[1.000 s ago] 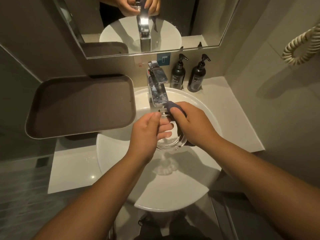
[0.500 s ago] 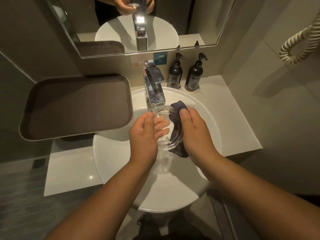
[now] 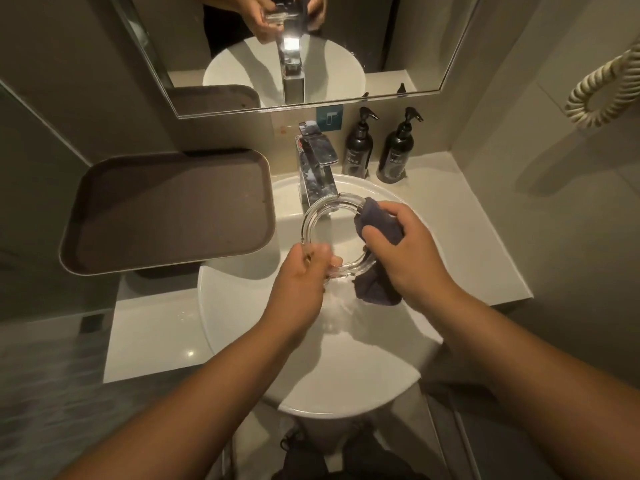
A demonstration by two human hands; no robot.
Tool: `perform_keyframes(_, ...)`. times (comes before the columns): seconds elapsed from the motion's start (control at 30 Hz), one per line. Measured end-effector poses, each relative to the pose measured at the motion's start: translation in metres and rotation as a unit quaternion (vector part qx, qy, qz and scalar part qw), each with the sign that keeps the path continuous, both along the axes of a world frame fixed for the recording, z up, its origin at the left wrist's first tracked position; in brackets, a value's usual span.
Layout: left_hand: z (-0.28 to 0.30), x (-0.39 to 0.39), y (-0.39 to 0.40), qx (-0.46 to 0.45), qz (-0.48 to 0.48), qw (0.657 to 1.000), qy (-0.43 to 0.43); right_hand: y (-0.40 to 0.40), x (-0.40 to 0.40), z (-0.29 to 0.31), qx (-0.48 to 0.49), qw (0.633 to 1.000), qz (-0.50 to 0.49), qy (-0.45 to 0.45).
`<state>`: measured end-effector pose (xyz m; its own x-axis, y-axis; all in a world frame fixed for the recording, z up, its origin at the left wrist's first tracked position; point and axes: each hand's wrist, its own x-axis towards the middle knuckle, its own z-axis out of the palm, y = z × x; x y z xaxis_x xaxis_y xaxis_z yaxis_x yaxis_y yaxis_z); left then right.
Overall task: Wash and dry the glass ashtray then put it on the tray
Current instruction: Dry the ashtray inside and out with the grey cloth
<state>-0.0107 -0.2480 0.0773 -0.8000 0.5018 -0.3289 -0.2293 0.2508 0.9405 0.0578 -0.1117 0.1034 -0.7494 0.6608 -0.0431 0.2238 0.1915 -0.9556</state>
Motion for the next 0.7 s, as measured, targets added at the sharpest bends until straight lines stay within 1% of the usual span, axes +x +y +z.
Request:
perform_keyframes(0.07, 0.009, -0.011, -0.004, -0.027, -0.063, 0.998, 0.007, 0.015, -0.002, 0.005, 0.032, 0.999, 0.032, -0.024)
perform_keyframes(0.1, 0.013, -0.019, -0.005, -0.028, -0.078, 0.996, 0.013, 0.022, -0.003, 0.008, 0.056, 0.996, 0.059, -0.039)
perform_keyframes(0.17, 0.022, -0.037, -0.002, -0.017, -0.094, 0.995, 0.028, 0.031, -0.005, 0.016, 0.119, 0.982, 0.133, -0.069)
perform_keyframes(0.2, 0.026, -0.044, 0.001, -0.018, -0.117, 0.992, 0.042, 0.035, -0.006, 0.020, 0.146, 0.971, 0.173, -0.078)
perform_keyframes(0.3, 0.031, -0.049, 0.007, -0.052, -0.238, 0.961, 0.132, 0.041, -0.013, 0.031, 0.196, 0.938, 0.273, -0.088)
perform_keyframes(0.33, 0.031, -0.047, 0.008, -0.059, -0.247, 0.954, 0.160, 0.043, -0.015, 0.033, 0.204, 0.932, 0.287, -0.089)
perform_keyframes(0.43, 0.027, -0.042, 0.010, -0.040, -0.175, 0.965, 0.190, 0.045, -0.017, 0.036, 0.188, 0.937, 0.284, -0.079)
perform_keyframes(0.57, 0.019, -0.034, 0.014, -0.012, -0.087, 0.984, 0.158, 0.038, -0.015, 0.028, 0.165, 0.961, 0.216, -0.055)
perform_keyframes(0.7, 0.010, -0.024, 0.015, -0.003, -0.046, 0.989, 0.138, 0.025, -0.007, 0.015, 0.116, 0.981, 0.150, -0.033)
